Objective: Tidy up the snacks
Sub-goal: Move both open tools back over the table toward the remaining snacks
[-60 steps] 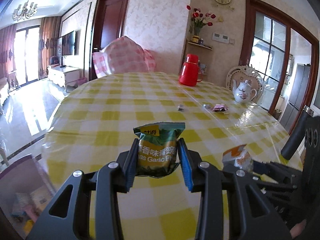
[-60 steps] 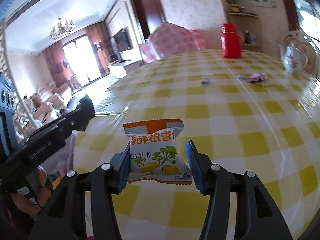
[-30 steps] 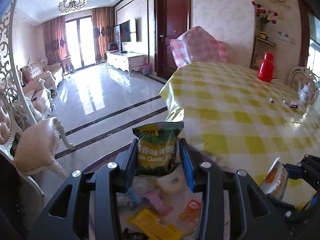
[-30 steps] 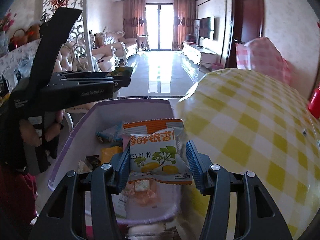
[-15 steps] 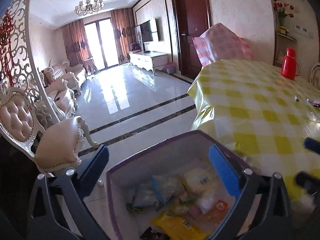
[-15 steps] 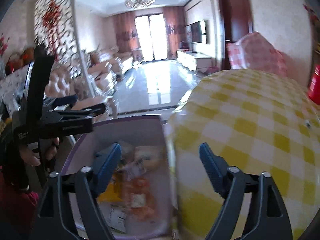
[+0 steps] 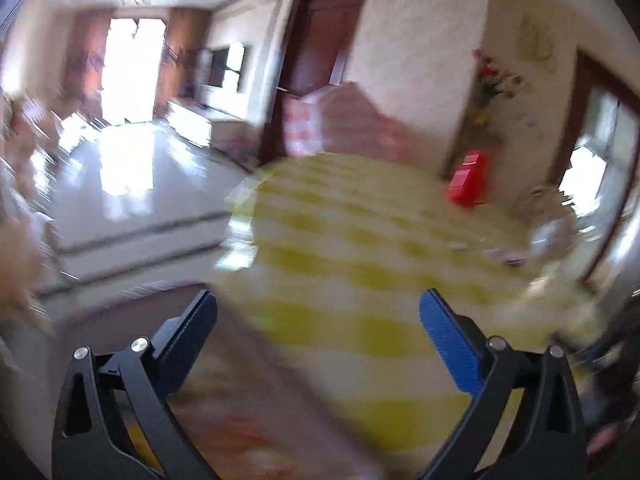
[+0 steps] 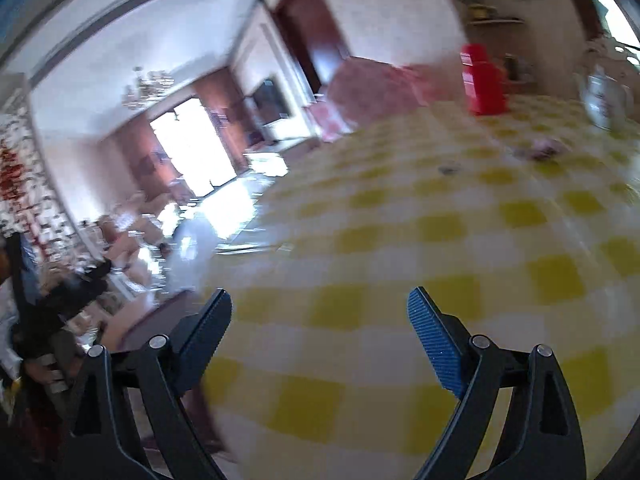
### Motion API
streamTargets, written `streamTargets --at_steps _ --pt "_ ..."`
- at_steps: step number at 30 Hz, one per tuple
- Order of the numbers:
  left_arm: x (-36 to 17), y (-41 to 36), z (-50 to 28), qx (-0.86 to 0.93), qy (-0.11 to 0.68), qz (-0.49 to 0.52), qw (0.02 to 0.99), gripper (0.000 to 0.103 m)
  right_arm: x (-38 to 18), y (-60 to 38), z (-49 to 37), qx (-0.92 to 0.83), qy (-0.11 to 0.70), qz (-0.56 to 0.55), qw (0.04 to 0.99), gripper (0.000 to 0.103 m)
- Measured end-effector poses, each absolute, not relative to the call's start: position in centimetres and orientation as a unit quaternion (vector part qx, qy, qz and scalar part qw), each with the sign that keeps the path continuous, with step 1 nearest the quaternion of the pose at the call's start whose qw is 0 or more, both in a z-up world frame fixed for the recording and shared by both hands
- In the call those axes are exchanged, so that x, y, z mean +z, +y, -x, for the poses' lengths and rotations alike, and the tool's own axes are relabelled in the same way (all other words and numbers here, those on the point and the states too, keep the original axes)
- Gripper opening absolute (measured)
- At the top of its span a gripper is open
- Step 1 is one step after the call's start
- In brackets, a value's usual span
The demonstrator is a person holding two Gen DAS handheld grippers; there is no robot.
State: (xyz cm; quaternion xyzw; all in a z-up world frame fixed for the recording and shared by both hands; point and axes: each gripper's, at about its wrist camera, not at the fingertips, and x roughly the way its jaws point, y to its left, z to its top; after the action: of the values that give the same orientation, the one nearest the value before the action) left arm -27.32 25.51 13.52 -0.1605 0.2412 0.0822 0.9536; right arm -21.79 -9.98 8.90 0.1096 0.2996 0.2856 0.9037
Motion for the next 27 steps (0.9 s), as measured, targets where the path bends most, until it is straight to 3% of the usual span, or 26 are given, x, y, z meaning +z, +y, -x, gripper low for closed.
streamTargets --at_steps 7,13,19,27 --pt "12.8 13.2 16.4 -0.013 0.289 0.119 0.95 0.101 8.6 -18.3 19.9 0.204 0.277 -0.15 0.927 0.087" --pt "8.5 4.4 3.7 -0.015 0.345 0.087 0.934 0.101 7.0 -23.4 15.1 0.132 0.292 -0.156 0.934 0.087" --pt "5.9 -0.2 -5.7 0.012 0.36 0.108 0.927 0.101 5.1 -27.3 8.2 0.052 0.326 -0.157 0.931 0.087" --pt "4.6 -3.8 -12.4 -0.005 0.342 0.16 0.926 0.101 3.3 -32.6 -2.6 -0.019 0.342 -0.223 0.913 0.087"
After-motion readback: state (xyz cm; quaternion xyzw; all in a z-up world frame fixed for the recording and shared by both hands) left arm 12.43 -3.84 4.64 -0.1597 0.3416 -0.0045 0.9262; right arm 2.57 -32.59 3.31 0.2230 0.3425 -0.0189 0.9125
